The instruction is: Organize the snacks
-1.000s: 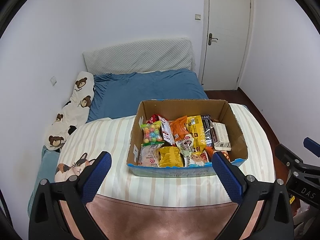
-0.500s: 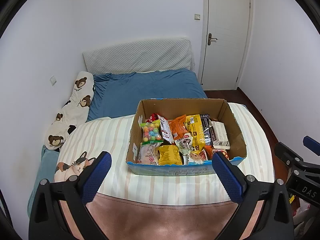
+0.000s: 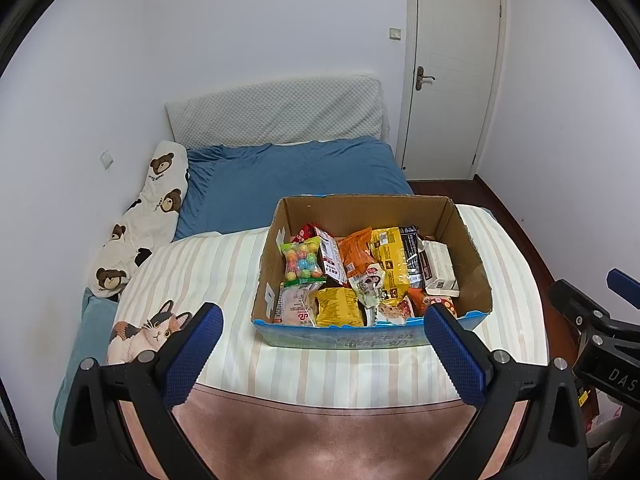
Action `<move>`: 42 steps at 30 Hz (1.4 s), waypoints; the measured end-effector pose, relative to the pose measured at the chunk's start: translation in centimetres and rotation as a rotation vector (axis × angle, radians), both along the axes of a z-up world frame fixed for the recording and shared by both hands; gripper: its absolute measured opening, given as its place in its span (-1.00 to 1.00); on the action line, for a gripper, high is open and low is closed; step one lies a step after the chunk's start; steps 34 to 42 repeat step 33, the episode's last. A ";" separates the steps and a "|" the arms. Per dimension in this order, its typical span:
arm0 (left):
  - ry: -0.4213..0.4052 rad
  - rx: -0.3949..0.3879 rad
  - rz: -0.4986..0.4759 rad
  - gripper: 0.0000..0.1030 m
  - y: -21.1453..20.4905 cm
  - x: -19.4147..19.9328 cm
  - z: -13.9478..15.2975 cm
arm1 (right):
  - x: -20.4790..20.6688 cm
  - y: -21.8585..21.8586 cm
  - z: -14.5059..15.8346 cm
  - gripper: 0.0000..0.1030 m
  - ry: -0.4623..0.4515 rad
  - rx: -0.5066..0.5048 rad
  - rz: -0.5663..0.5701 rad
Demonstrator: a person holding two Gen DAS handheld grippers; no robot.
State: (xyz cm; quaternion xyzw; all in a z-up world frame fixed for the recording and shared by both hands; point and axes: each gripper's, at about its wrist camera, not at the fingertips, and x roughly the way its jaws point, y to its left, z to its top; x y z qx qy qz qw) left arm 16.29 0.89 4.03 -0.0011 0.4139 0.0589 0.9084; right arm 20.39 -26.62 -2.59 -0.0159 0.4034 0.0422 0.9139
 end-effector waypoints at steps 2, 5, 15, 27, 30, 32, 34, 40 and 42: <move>0.001 -0.001 0.001 1.00 0.0 0.0 0.0 | 0.0 0.0 0.0 1.00 0.004 0.006 0.003; 0.000 0.002 0.001 1.00 0.0 0.0 0.0 | -0.1 -0.1 0.1 1.00 0.005 0.002 0.004; -0.002 0.000 0.000 1.00 0.0 0.0 0.0 | -0.1 -0.2 0.3 1.00 0.001 0.004 0.003; -0.002 -0.009 0.009 1.00 -0.1 0.1 0.1 | -0.3 -0.2 0.3 1.00 0.001 0.006 0.003; -0.010 -0.002 0.011 1.00 -0.1 0.0 0.3 | -0.3 -0.2 0.3 1.00 0.001 0.004 0.003; -0.018 0.007 0.010 1.00 -0.3 0.0 0.4 | -0.3 -0.2 0.4 1.00 0.001 0.006 0.003; -0.019 0.007 0.012 1.00 -0.2 0.0 0.4 | -0.3 -0.1 0.4 1.00 0.001 0.005 0.006; -0.019 0.007 0.012 1.00 -0.2 0.0 0.4 | -0.3 -0.1 0.4 1.00 0.001 0.005 0.006; -0.019 0.007 0.012 1.00 -0.2 0.0 0.4 | -0.3 -0.1 0.4 1.00 0.001 0.005 0.006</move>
